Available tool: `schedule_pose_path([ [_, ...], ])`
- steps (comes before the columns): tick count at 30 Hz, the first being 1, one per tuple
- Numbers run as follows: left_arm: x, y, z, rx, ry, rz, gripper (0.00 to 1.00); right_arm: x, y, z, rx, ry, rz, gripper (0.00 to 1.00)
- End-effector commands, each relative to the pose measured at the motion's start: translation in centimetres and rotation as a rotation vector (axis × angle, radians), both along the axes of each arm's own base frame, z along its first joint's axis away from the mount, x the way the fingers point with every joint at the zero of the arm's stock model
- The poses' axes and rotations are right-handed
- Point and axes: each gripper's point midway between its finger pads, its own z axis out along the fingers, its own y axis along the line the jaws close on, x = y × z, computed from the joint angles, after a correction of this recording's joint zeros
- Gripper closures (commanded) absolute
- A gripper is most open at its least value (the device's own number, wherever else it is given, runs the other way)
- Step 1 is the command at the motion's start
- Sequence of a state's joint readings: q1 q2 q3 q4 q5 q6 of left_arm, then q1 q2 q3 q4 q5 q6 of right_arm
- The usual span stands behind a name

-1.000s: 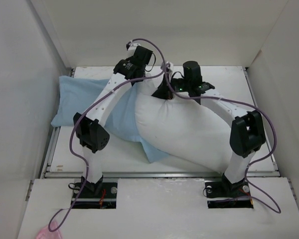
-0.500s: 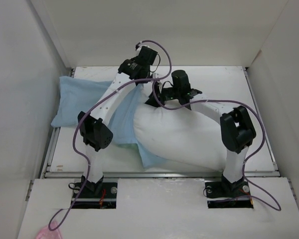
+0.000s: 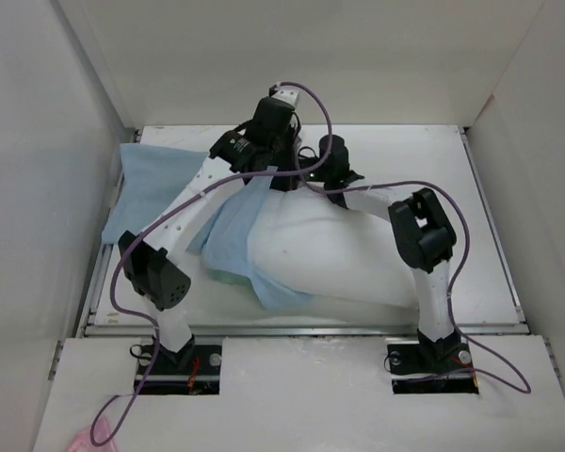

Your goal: Put the pillow into the pillowcase

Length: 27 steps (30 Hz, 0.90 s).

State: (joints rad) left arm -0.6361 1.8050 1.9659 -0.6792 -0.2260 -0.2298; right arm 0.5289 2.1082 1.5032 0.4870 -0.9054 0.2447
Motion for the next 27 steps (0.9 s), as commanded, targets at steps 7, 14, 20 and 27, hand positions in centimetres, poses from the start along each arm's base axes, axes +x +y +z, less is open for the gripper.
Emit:
schedule_pose_path([
  [7, -8.6, -6.1, 1.1, -0.207, 0.017, -0.306, 1.00, 11.6, -7.1, 9.3, 0.541, 0.208, -0.315, 1.00],
  [14, -8.7, -2.8, -5.0, -0.132, 0.140, -0.153, 1.00, 13.8, -12.7, 10.4, 0.505, 0.159, -0.461, 1.00],
  [20, -5.9, -0.2, -1.7, -0.142, 0.039, -0.029, 0.00, 11.3, -12.7, 7.2, 0.194, 0.228, -0.418, 0.00],
  [27, -7.2, 9.6, -2.8, -0.180, 0.048, 0.292, 0.00, 8.5, -21.6, 6.0, -0.211, 0.143, -0.843, 0.00],
])
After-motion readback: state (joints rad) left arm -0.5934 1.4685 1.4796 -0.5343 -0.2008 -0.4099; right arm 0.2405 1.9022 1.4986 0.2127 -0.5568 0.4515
